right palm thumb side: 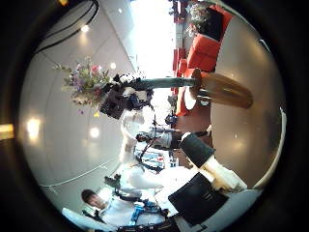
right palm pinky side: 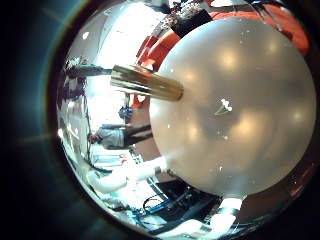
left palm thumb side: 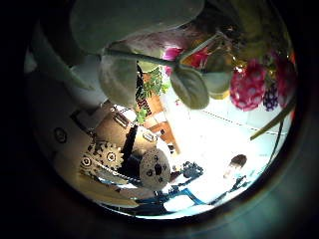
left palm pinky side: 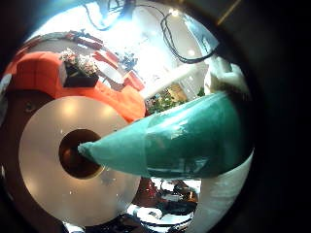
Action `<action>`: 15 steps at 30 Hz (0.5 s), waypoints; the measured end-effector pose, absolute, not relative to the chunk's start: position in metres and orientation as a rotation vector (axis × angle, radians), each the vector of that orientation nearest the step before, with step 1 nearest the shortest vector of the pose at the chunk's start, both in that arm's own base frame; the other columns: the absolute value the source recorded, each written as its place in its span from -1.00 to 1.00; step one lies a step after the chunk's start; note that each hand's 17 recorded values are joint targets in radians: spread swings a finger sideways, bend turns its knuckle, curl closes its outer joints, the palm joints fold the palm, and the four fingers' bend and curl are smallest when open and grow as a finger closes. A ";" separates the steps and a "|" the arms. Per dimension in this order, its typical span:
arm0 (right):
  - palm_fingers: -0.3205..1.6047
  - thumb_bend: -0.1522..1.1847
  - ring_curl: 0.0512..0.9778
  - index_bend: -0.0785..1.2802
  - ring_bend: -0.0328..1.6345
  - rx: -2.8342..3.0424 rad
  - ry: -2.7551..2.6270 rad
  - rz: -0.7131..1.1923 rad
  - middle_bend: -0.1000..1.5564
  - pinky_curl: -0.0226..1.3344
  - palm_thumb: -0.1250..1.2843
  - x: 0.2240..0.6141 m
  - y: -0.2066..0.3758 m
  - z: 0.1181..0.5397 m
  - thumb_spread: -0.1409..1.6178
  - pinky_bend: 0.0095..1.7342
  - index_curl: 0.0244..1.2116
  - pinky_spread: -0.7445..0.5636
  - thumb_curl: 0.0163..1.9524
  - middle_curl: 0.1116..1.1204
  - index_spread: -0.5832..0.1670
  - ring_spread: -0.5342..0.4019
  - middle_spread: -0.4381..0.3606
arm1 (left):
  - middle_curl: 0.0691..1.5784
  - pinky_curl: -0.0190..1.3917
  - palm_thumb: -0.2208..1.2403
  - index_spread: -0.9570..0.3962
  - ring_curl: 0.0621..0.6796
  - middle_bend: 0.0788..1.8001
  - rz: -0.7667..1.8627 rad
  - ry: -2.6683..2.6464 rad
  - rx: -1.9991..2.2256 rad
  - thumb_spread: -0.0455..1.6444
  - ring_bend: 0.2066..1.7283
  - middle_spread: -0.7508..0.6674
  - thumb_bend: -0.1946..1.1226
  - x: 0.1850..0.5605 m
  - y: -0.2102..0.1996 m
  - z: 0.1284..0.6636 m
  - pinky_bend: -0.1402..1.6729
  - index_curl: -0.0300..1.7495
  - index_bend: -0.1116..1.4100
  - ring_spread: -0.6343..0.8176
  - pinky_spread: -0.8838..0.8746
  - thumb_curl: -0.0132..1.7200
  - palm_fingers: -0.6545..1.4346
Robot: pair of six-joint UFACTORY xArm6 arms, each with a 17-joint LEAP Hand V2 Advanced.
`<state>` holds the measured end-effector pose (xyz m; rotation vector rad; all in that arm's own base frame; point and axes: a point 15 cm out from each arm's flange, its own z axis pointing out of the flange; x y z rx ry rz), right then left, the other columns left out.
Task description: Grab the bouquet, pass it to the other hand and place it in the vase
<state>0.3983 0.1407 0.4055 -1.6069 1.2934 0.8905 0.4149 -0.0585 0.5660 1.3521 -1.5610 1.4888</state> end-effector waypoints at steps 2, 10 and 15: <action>-0.64 -0.81 -0.56 -0.64 -0.46 -1.605 1.294 0.888 -0.65 -0.43 0.20 0.399 0.140 0.405 0.31 -0.46 -0.57 0.78 -0.50 -0.57 -0.30 0.55 0.32 | 0.23 0.17 0.75 -0.71 0.55 0.22 1.480 -1.535 1.361 0.32 0.70 -0.68 -0.60 0.419 -0.057 0.557 0.50 0.55 -0.15 -0.66 -0.65 0.11 0.65; -0.61 -0.81 -0.56 -0.65 -0.45 -1.608 1.291 0.889 -0.66 -0.45 0.21 0.398 0.140 0.406 0.31 -0.42 -0.57 0.82 -0.50 -0.60 -0.29 0.57 0.33 | 0.12 0.09 0.12 -0.62 0.45 -0.10 1.413 -1.474 1.339 0.19 0.21 -0.46 -0.92 0.428 -0.066 0.530 -0.03 0.50 -0.22 -0.45 -0.39 -0.13 -0.43; -0.55 -0.80 -0.57 -0.60 -0.45 -1.613 1.283 0.885 -0.66 -0.47 0.21 0.397 0.141 0.408 0.32 -0.43 -0.54 0.84 -0.50 -0.61 -0.24 0.56 0.33 | -0.29 -0.26 -0.45 -0.05 -0.33 -0.70 1.352 -1.461 1.222 0.09 -0.18 0.39 -0.86 0.424 -0.079 0.503 -0.32 0.23 -0.83 0.29 0.28 -0.37 -0.77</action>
